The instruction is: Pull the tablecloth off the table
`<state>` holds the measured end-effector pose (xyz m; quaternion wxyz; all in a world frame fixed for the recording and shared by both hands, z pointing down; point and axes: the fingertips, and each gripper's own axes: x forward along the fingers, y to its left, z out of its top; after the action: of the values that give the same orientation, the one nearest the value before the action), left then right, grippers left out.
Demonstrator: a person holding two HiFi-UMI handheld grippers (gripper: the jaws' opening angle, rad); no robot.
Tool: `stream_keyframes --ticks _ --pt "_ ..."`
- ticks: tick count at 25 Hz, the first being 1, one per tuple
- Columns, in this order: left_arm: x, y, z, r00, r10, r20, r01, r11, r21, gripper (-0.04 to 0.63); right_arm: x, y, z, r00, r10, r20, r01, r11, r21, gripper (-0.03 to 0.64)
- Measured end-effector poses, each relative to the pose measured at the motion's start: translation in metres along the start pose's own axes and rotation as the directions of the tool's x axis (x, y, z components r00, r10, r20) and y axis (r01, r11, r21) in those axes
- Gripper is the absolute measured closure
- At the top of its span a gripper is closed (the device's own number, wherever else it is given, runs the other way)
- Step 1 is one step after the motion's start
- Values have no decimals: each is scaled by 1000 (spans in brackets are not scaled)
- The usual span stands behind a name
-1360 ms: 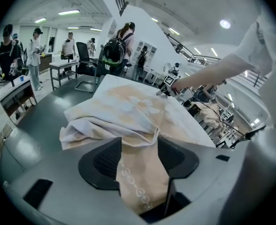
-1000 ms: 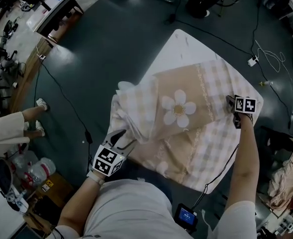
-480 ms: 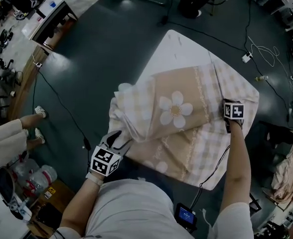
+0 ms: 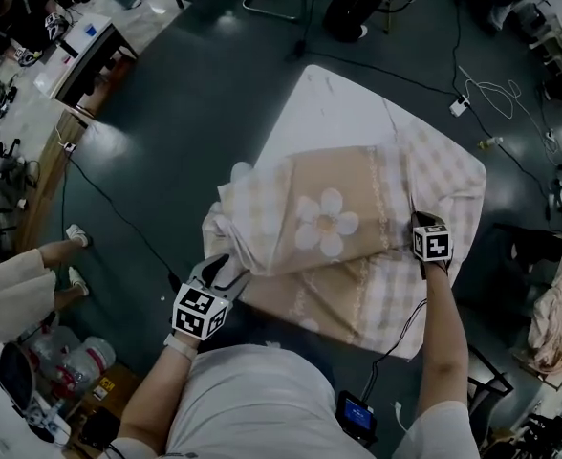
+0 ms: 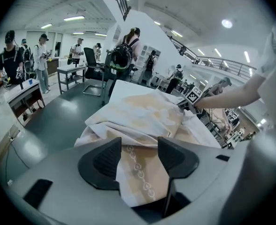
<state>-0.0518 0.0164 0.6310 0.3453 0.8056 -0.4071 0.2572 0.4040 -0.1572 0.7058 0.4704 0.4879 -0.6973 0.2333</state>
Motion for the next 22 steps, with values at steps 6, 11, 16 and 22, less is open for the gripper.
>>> stream_keyframes --ticks 6,11,16,22 --pt "-6 12 1 1000 -6 7 6 1000 12 365 -28 31 -24 1000 18 25 -18 1000 17 589" --pt "-2 30 13 1000 -14 7 14 999 36 362 -49 53 -47 1000 25 9 -25 999 46 589" --pt "10 38 23 998 -56 -23 58 995 86 359 -69 81 -71 1000 27 -1 -27 997 76 589" --pt "28 40 32 994 -94 -48 99 987 124 359 -88 113 -100 999 38 -8 -37 992 117 589"
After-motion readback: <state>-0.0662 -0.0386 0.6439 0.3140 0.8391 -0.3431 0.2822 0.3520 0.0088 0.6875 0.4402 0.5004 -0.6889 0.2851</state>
